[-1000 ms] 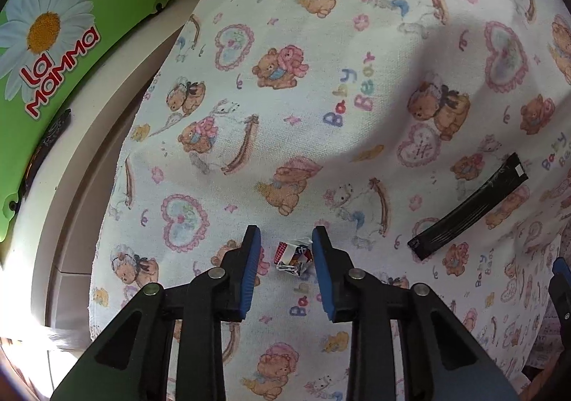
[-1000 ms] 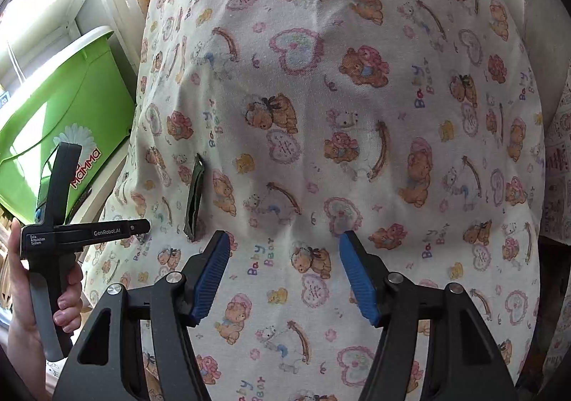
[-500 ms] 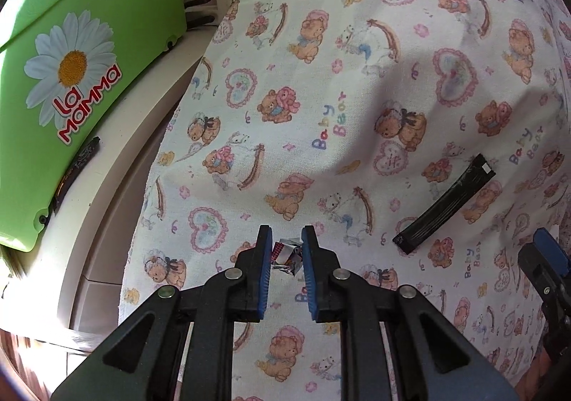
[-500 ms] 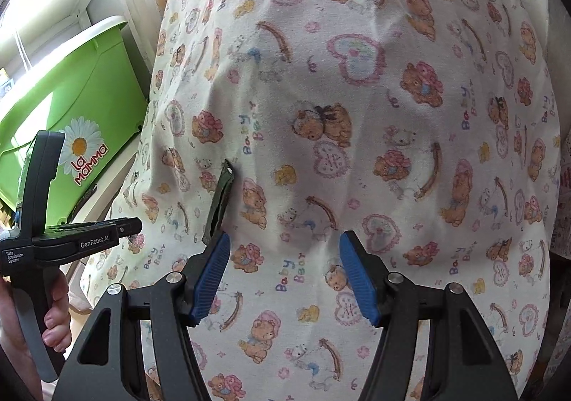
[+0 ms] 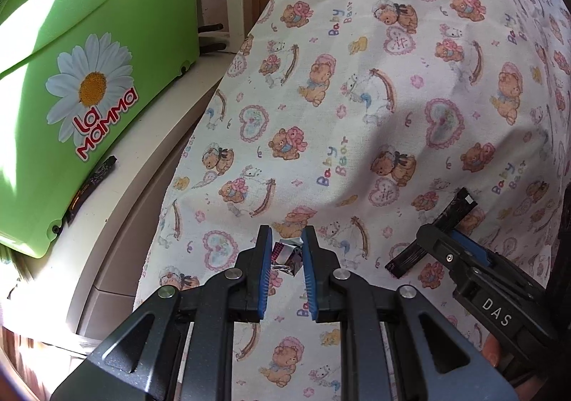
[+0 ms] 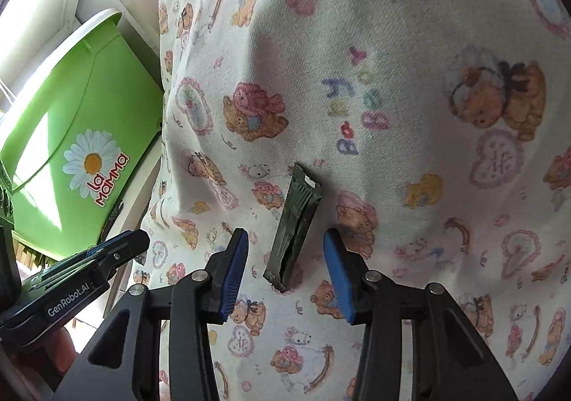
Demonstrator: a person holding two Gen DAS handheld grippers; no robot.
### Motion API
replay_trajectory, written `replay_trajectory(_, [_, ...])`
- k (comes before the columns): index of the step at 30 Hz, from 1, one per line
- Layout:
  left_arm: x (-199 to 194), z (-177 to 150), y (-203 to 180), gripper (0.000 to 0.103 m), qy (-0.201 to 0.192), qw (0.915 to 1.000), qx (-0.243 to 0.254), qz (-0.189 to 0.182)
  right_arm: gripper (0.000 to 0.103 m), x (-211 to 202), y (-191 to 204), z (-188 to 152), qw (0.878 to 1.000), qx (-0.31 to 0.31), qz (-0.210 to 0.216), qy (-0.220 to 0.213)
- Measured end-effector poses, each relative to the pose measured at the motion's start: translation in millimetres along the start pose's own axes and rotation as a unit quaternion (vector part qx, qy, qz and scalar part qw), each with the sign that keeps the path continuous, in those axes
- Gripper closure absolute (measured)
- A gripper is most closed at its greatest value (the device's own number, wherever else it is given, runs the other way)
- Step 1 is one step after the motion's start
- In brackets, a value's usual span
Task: Collect trash
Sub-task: 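Close the right gripper on the black hair clip while the left holds the metal item, then carry the hair clip with the right gripper over the wastebasket while the left carries the metal item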
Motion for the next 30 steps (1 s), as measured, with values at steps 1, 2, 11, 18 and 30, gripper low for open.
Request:
replay_trajectory(1, [0,0,-1,0.087,-0.002,1.0000,0.003,0.000,0.059,2,1,-1,1.000,0.001,0.001,-0.001])
replay_trajectory(2, [-1,0,-2,0.087,-0.003,1.0000,0.006,0.001,0.060,4,2,-2,1.000,0.001,0.001,-0.003])
replay_trajectory(11, [-10,-1,-7,0.087,-0.005,1.0000,-0.005,-0.007,0.093,11,6,-7,1.000,-0.007,-0.010,-0.008])
replay_trajectory(18, [-2,-6,-7,0.087,0.006,0.9999,-0.008,-0.004,0.096,-16,2,-4,0.999,-0.029,-0.015,-0.029])
replay_trajectory(30, [-18,-12,-16,0.087,-0.016,0.9998,0.006,-0.013,0.096,-74,-10,0,0.994,-0.086,-0.023,-0.060])
Point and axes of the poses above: each gripper's, at about its wrist camera, not at the fingertips, and x roughly the way its jaws point, y to its left, z to its top, the point moved 5 cm from there along x, roughly the way its jaws point, and after that the axes turned 15 degrees about -y, right-handed, at the moved point
